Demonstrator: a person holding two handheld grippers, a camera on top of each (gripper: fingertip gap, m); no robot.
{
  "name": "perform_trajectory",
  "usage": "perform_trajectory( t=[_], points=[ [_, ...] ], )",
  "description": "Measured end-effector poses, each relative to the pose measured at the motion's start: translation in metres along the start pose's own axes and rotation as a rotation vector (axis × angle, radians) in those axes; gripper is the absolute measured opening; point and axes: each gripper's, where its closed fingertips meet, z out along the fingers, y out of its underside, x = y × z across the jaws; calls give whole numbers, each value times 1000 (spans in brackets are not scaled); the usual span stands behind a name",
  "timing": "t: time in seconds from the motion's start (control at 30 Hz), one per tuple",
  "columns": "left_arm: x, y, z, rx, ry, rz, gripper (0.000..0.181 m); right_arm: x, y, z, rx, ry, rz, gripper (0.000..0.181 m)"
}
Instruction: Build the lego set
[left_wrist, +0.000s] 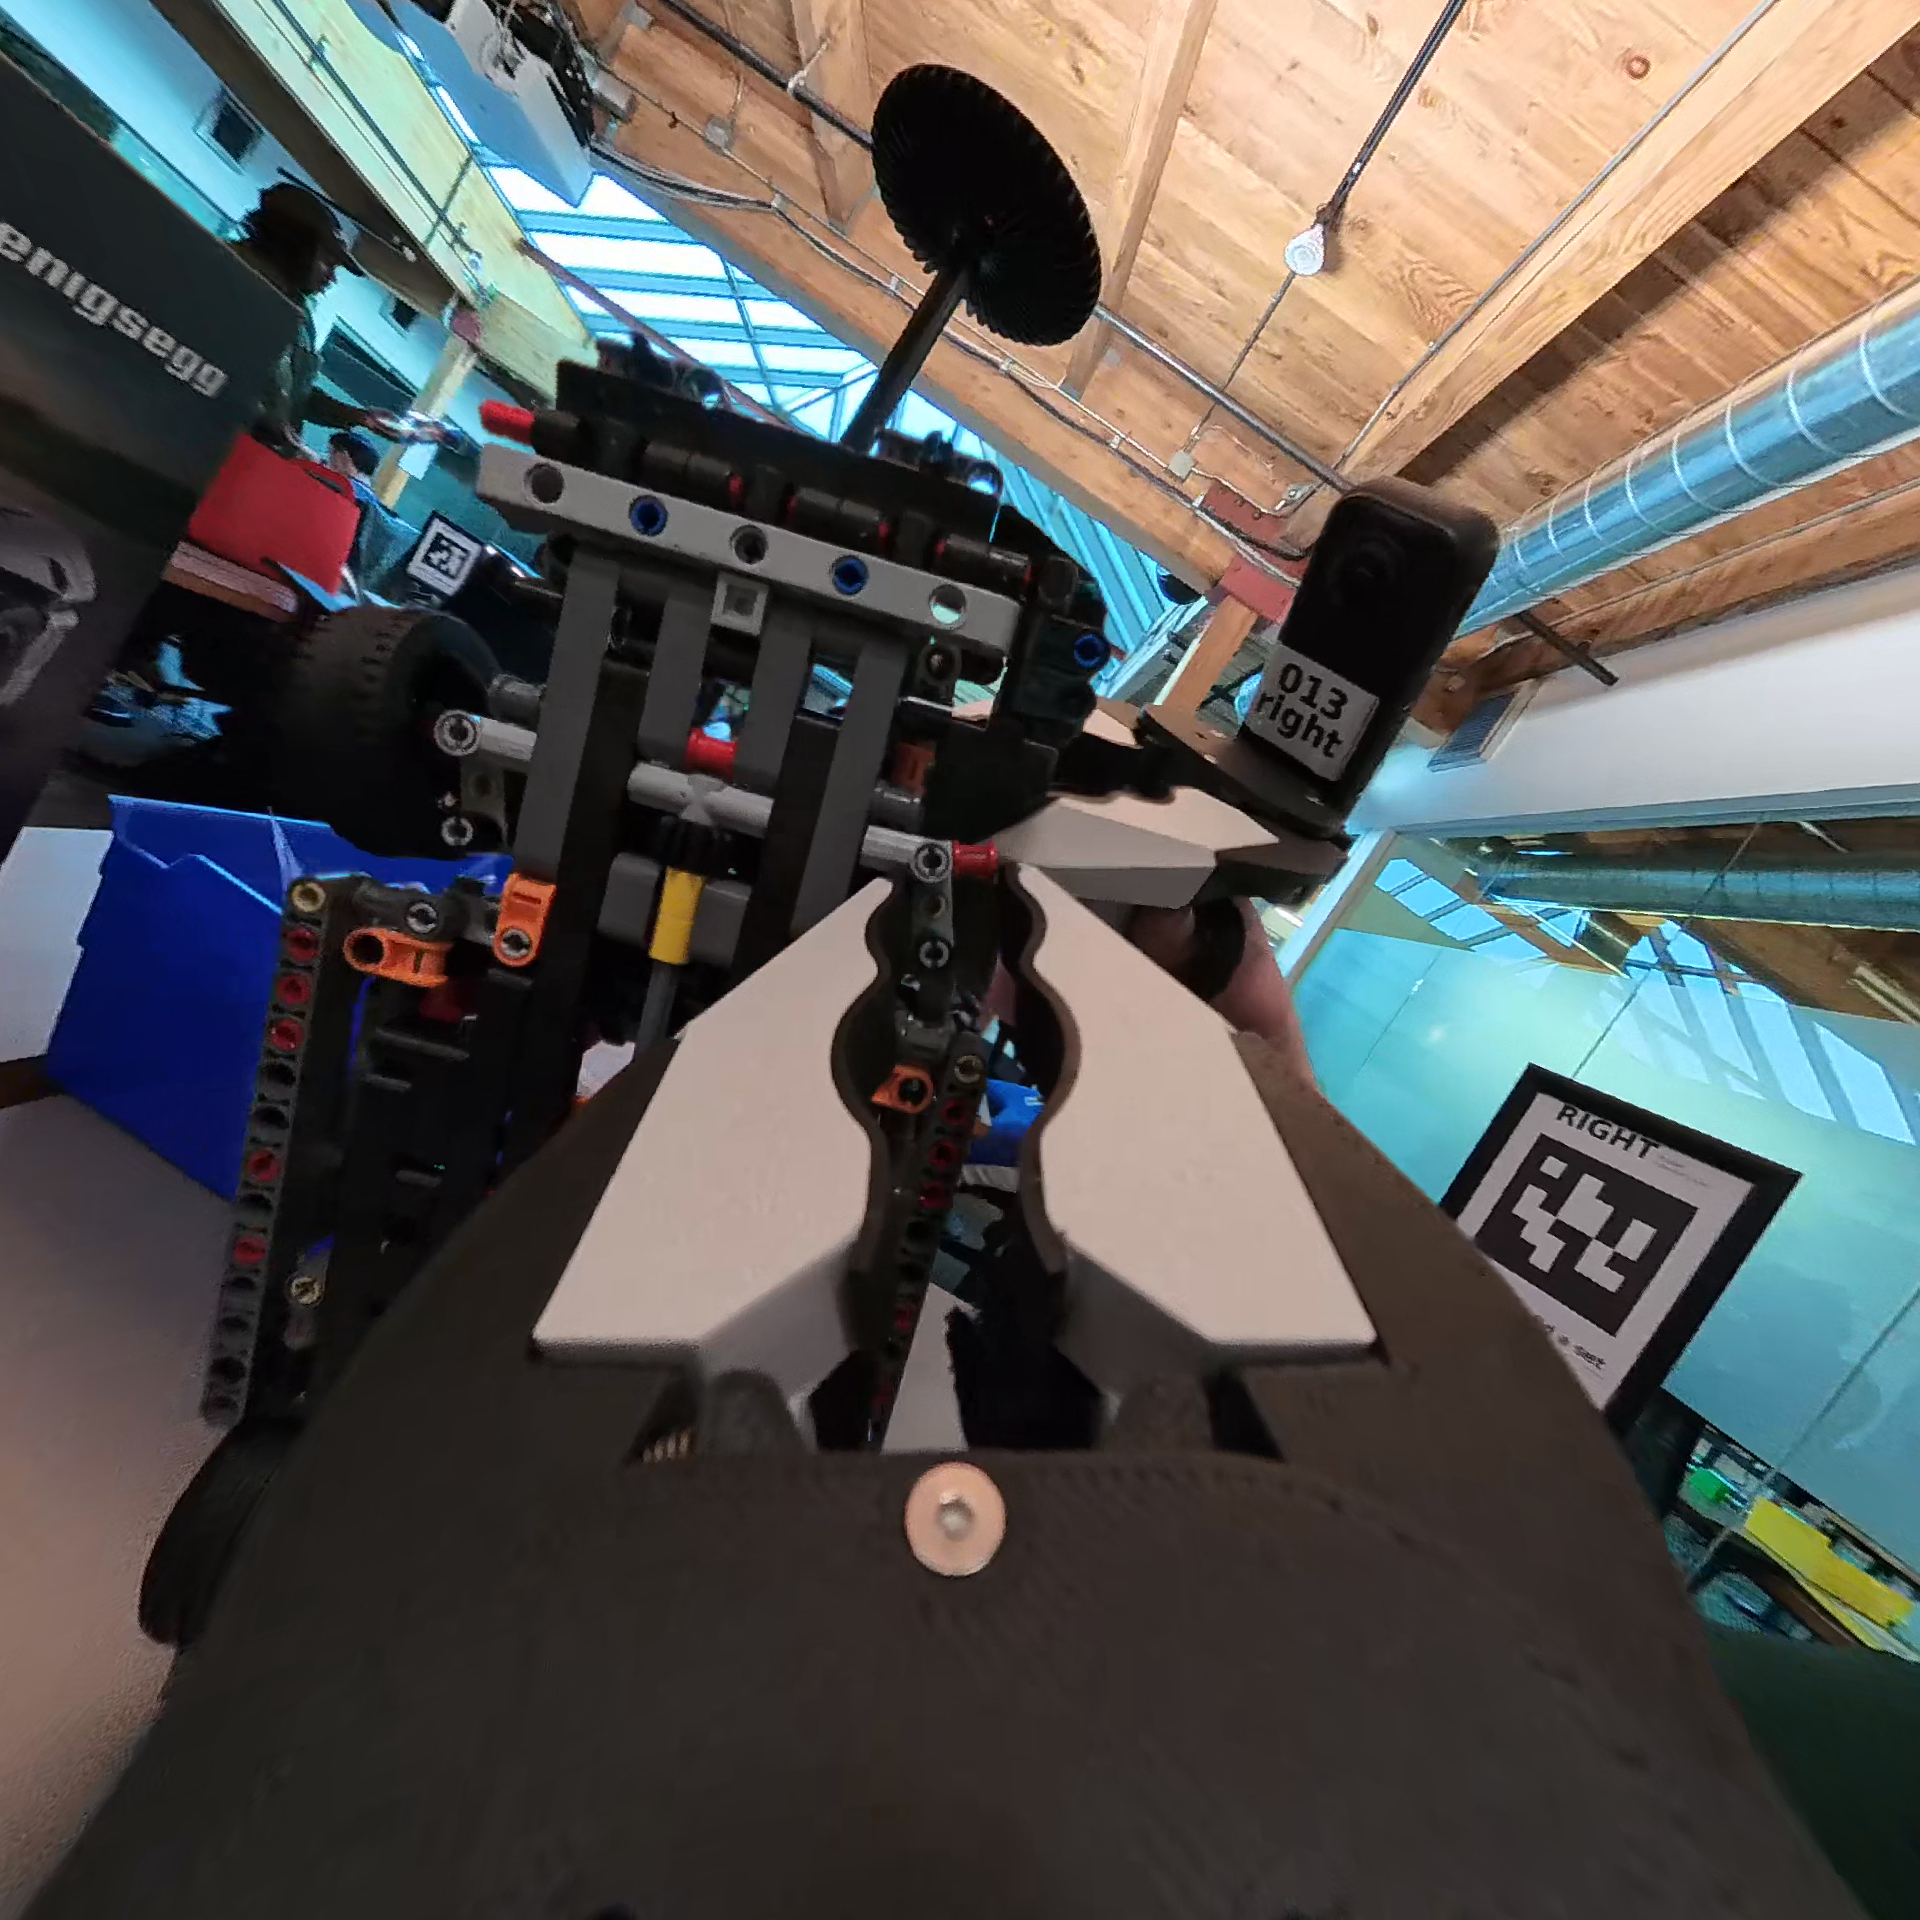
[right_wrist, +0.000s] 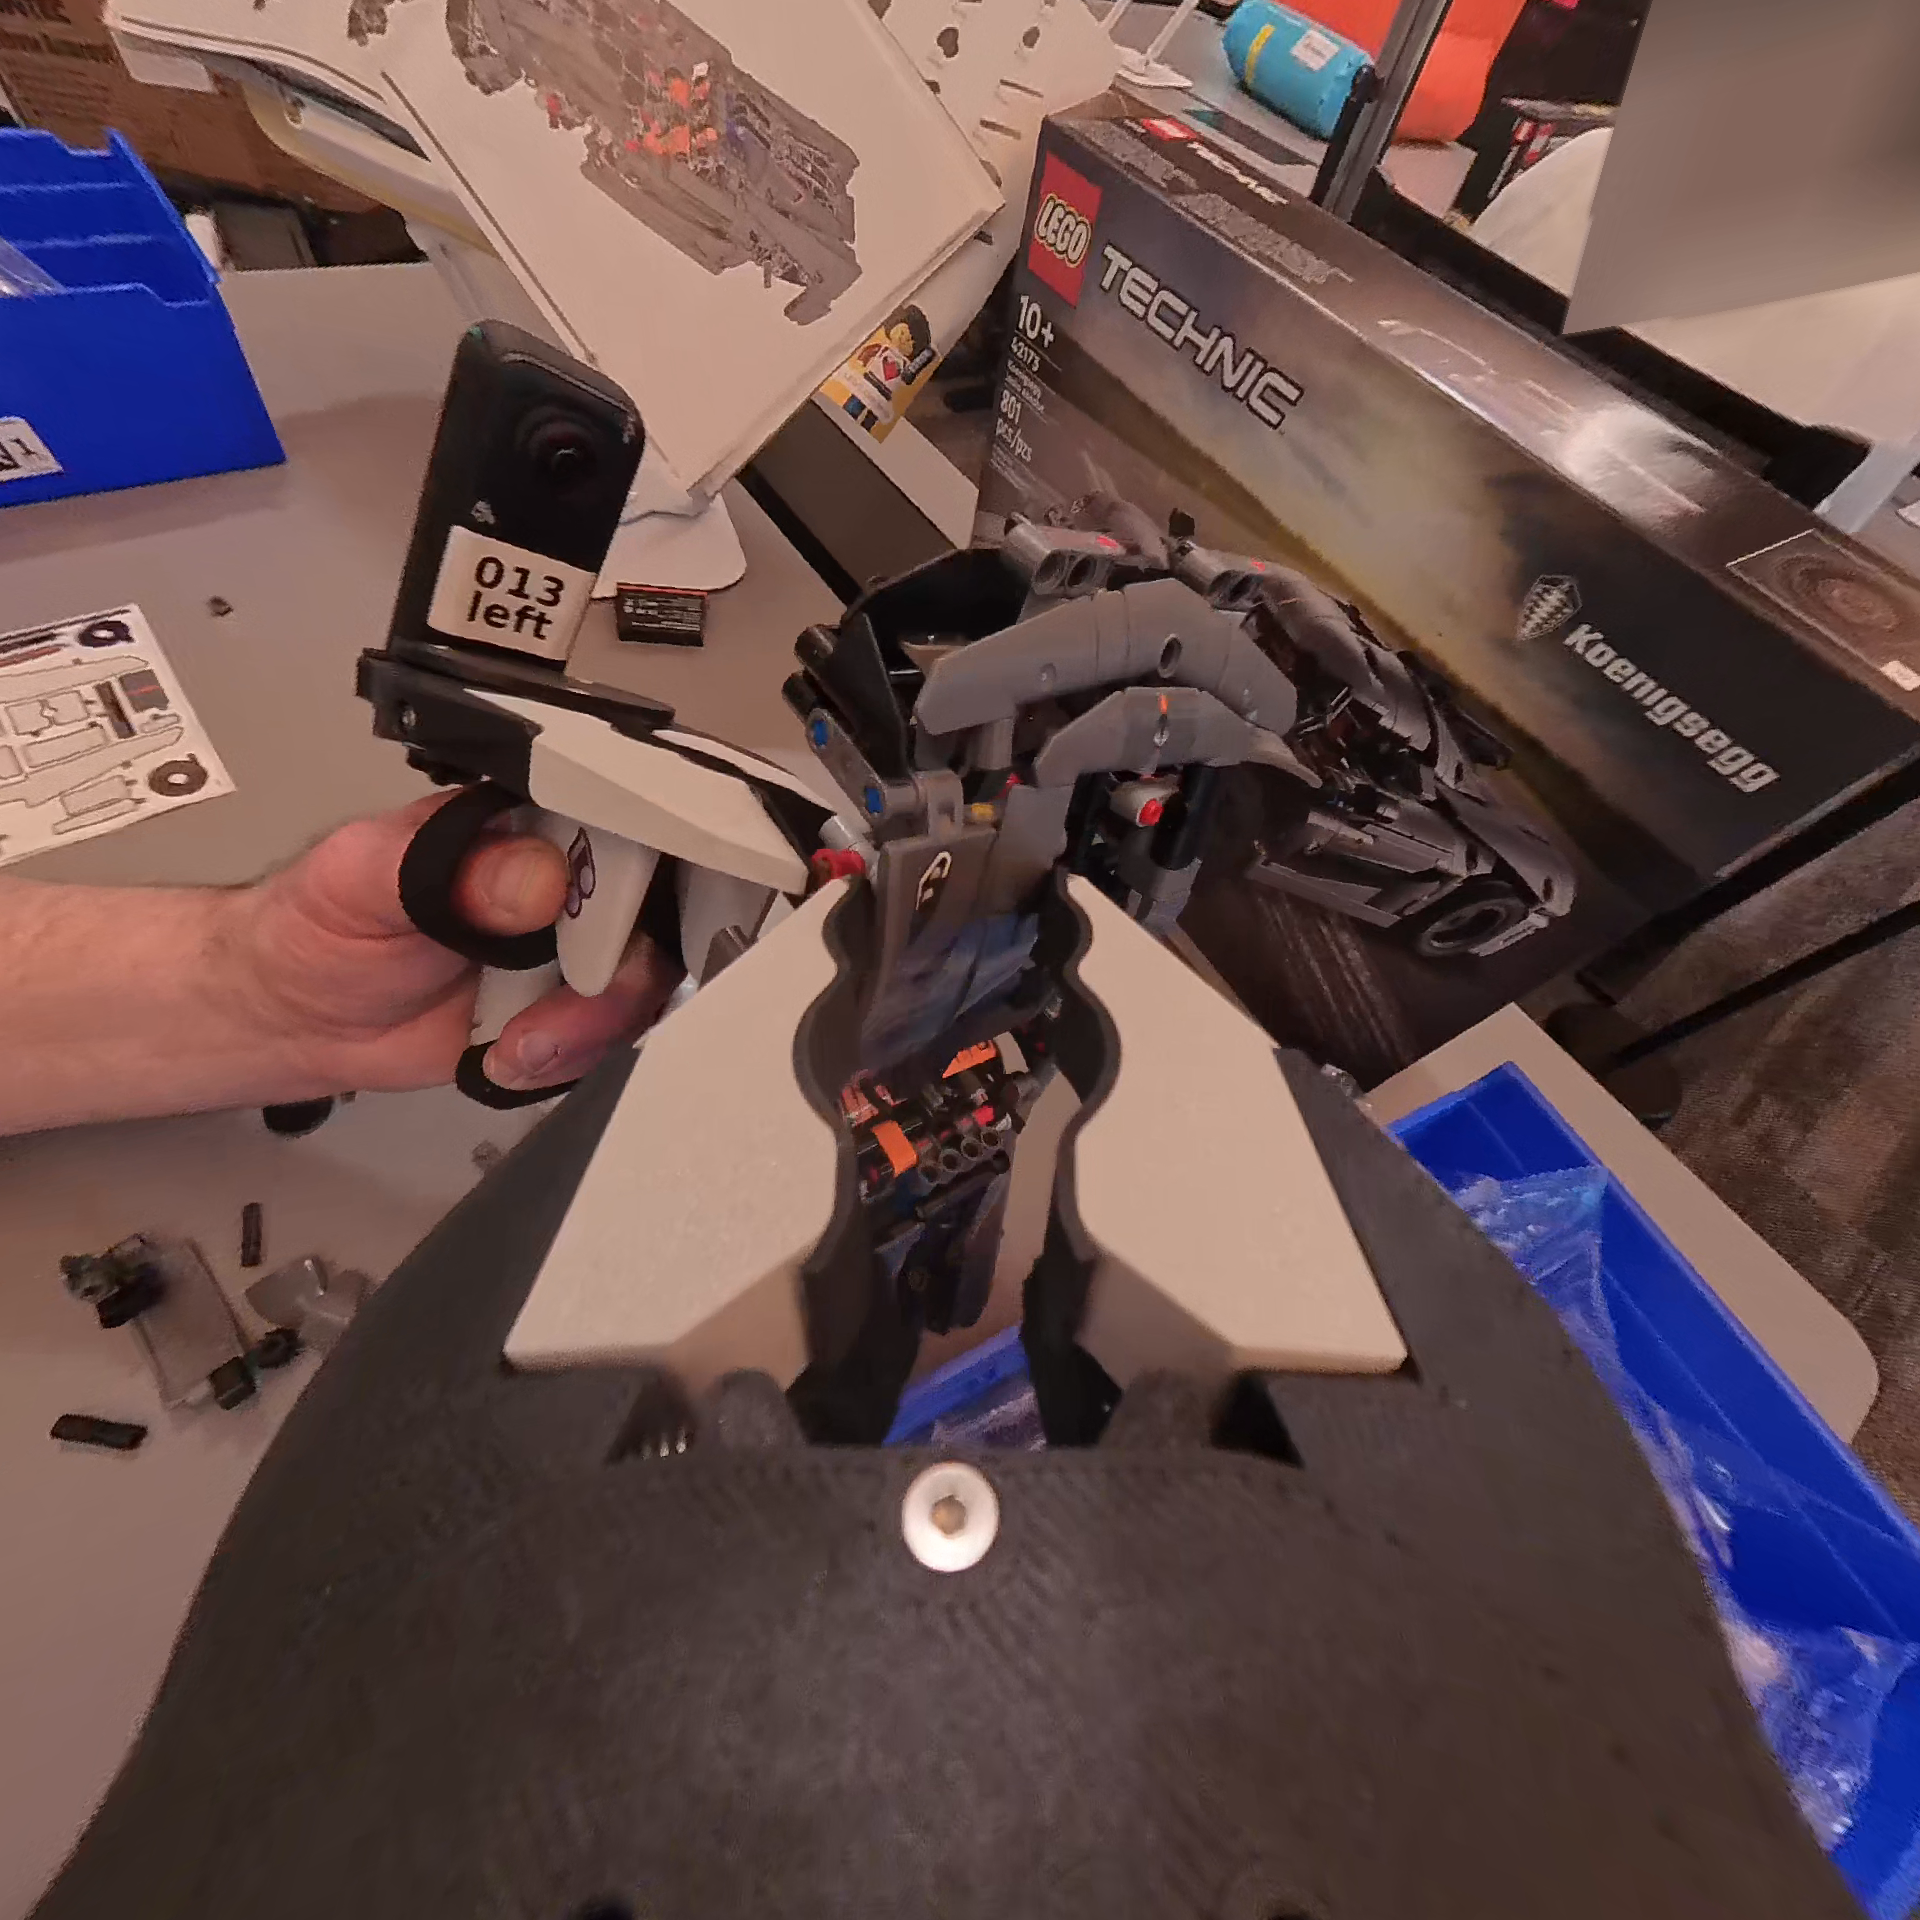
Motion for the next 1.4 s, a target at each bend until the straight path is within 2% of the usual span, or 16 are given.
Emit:
perform_trajectory(
  t=[0.6, 0.77, 1.4],
  points=[
    [11, 7, 1, -61, 63, 76, 18, -9, 3, -11, 28, -147, 101, 40],
    [9, 7, 1, -63, 43, 93, 13, -9, 3, -9, 14, -143, 116, 40],
    [11, 8, 2, -86, 17, 149, 12, -11, 1, -10, 35, -162, 109, 38]
  ],
)
